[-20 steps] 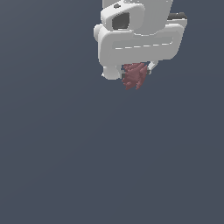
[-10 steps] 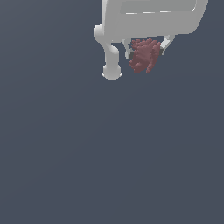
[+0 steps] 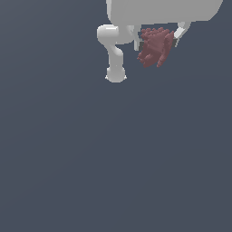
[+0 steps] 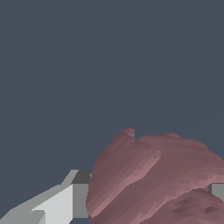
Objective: Pick up the object and move it to a goal position.
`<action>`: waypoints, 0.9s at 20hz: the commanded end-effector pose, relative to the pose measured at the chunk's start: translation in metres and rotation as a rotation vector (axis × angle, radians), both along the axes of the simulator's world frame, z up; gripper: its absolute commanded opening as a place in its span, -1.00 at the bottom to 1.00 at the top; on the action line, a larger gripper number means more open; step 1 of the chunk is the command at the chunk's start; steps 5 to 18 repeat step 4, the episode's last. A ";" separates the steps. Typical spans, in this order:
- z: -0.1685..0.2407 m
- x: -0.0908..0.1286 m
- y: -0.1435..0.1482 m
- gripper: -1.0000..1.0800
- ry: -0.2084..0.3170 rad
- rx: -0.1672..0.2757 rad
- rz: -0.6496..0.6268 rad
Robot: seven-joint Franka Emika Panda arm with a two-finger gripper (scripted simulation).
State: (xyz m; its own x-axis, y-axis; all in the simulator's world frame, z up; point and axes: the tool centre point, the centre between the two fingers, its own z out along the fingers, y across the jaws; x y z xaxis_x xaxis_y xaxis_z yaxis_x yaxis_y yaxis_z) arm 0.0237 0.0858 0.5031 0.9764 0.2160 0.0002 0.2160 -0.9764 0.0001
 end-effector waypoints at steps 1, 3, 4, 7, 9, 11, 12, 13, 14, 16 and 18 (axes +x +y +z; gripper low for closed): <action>0.003 0.001 0.001 -1.00 0.000 0.000 0.000; 0.003 0.001 0.001 -1.00 0.000 0.000 0.000; 0.004 0.001 0.001 -1.00 0.000 0.000 0.000; 0.004 0.001 0.001 -1.00 0.000 0.000 0.000; 0.004 0.001 0.001 -1.00 0.000 0.000 0.000; 0.004 0.001 0.001 -1.00 0.000 0.000 0.000; 0.004 0.001 0.001 -1.00 0.000 0.000 0.000; 0.004 0.001 0.001 -1.00 0.000 0.000 0.000; 0.004 0.001 0.001 -1.00 0.000 0.000 0.000; 0.004 0.001 0.001 -1.00 0.000 0.000 0.000; 0.004 0.001 0.001 -1.00 0.000 0.000 0.000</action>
